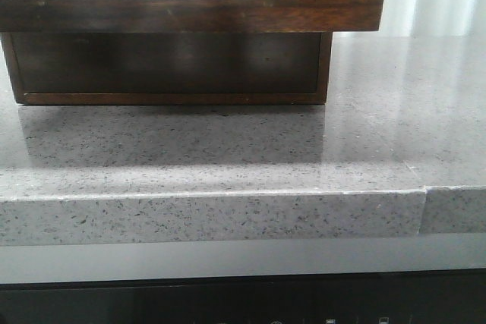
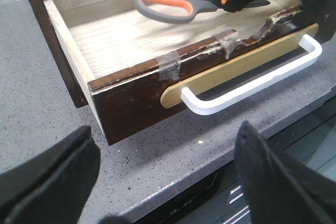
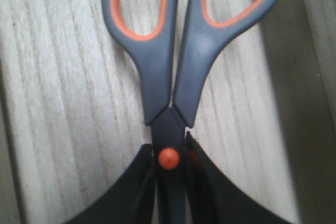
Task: Put scissors in drawer with both arms
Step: 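Lower the scissors into the drawer and open the right gripper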
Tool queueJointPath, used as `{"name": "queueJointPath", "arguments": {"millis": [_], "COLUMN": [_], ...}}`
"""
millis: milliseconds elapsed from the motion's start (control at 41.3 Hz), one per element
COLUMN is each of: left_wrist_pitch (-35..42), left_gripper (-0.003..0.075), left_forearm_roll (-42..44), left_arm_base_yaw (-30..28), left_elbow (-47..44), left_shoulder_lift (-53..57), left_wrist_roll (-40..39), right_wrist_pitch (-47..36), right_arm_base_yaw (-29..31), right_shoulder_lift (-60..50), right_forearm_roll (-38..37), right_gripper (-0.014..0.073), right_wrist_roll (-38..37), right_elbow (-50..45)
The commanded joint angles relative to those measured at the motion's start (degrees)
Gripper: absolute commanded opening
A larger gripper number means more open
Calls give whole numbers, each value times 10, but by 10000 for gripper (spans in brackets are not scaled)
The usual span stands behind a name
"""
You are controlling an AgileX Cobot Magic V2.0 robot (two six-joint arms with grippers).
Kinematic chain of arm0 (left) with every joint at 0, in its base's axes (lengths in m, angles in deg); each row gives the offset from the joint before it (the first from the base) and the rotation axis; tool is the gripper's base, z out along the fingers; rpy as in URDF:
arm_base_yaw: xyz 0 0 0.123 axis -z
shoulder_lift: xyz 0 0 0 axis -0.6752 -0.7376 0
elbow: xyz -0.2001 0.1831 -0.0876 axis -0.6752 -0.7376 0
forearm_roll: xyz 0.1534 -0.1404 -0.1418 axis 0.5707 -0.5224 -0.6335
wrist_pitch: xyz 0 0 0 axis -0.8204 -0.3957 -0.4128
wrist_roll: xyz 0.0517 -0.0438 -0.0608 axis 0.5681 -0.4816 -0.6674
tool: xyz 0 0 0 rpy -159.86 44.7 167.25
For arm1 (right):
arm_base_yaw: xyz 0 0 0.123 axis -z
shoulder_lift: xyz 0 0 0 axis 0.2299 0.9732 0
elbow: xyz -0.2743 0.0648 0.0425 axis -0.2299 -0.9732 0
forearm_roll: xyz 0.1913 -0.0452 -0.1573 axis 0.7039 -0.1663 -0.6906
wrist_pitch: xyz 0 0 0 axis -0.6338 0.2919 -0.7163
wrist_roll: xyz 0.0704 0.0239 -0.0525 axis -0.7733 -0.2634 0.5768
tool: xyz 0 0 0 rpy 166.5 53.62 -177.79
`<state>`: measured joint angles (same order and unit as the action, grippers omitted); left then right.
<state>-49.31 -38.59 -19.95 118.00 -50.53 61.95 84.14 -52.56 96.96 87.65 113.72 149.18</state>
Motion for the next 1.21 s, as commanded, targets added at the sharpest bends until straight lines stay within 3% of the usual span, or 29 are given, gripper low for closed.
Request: {"name": "queueJointPath", "arguments": {"millis": [0,73,363,678,920,1187], "left_wrist_pitch": [42,42,42,42,42,42], "left_gripper": [525,525,525,525,525,525], "left_forearm_roll": [-9,-9,-9,-9,-9,-9], "left_arm_base_yaw": [5,5,5,5,5,5], "left_elbow": [18,18,18,18,18,18], "left_shoulder_lift": [-4,-4,-4,-4,-4,-4], "left_wrist_roll": [-4,-4,-4,-4,-4,-4], "right_wrist_pitch": [-30,-32,-32,-21,-115,-124], "right_arm_base_yaw": [2,2,4,41,57,57], "right_shoulder_lift": [-29,-29,-61,-161,-286,-429], "right_forearm_roll": [-1,-1,-1,-1,0,0], "right_gripper": [320,367,360,360,360,360], "right_wrist_roll": [3,3,-34,-296,-343,-344], "right_elbow": [15,15,15,4,-138,-292]}}
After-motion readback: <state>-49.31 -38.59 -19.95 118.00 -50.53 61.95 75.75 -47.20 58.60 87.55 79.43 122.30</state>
